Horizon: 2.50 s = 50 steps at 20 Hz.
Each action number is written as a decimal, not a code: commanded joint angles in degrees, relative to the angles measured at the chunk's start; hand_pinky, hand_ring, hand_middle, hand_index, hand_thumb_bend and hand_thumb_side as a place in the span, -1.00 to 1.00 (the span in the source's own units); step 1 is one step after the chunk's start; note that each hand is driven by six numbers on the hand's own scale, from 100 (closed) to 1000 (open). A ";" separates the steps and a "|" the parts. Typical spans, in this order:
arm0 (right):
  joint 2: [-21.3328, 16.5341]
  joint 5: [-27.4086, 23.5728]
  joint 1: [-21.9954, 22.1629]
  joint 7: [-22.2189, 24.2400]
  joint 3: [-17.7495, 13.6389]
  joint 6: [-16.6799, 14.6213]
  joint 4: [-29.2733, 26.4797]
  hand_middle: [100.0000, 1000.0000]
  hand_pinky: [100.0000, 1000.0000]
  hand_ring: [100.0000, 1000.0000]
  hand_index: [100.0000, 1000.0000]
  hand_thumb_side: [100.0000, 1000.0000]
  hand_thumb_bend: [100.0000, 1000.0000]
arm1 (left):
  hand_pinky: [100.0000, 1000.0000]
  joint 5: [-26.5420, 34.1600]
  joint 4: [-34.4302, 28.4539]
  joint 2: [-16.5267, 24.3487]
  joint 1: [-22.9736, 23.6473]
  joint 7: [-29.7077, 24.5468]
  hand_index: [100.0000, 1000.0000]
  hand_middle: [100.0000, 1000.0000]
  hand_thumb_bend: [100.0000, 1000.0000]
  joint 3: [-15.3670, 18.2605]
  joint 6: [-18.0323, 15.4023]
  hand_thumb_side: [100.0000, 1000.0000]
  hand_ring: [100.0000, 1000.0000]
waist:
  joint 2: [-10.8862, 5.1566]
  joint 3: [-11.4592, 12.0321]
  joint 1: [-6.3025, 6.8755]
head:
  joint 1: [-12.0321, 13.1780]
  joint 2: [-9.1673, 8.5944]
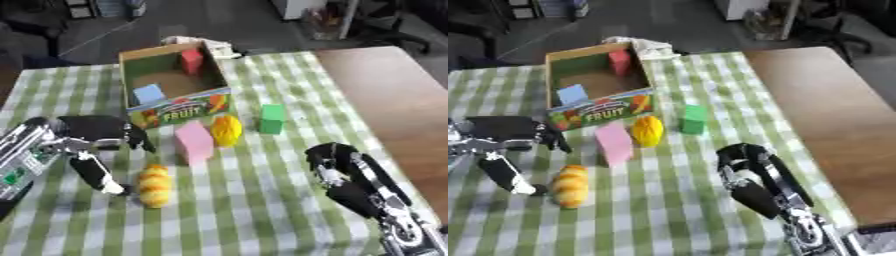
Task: Pick up objects on the table and place them in the box.
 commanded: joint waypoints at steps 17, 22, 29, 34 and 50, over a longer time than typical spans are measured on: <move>0.09 0.16 -0.10 -0.04 -0.05 0.16 -0.17 0.07 0.24 0.41 0.32 -0.09 -1.00 | 0.11 -0.37 1.40 -0.58 -1.34 2.65 0.18 -0.18 -0.53 0.81 -2.40 -0.94 -0.14 | -0.86 0.20 0.04 | -0.39 0.26; 0.05 0.28 0.02 -0.08 -0.07 0.22 -0.08 0.07 0.24 0.41 0.32 -0.08 -1.00 | 0.09 4.76 -2.10 2.75 -2.28 3.42 0.14 -0.22 -0.59 4.34 0.72 -0.94 -0.16 | -1.02 0.33 0.20 | -0.68 0.26; -0.02 0.17 0.19 0.30 0.39 0.23 0.09 0.07 0.24 0.41 0.32 -0.06 -1.00 | 0.13 4.42 1.70 3.90 -9.56 7.57 0.18 -0.17 -0.44 10.29 5.89 -0.96 -0.13 | -1.26 0.33 0.21 | -0.79 0.26; 0.02 -0.07 0.17 0.81 0.85 0.15 0.08 0.07 0.24 0.41 0.32 -0.06 -1.00 | 0.14 -5.16 16.20 -1.69 -16.10 13.60 0.20 -0.15 -0.39 14.27 6.17 -0.97 -0.11 | -1.24 0.04 -0.01 | -0.70 0.26; 0.53 -0.95 -0.56 2.10 2.09 0.01 -0.04 0.07 0.24 0.41 0.32 -0.05 -1.00 | 0.18 -18.21 37.69 -14.23 -22.34 31.24 0.52 0.07 -0.57 24.89 17.16 -0.96 0.09 | -0.68 -2.50 -0.79 | 1.60 0.26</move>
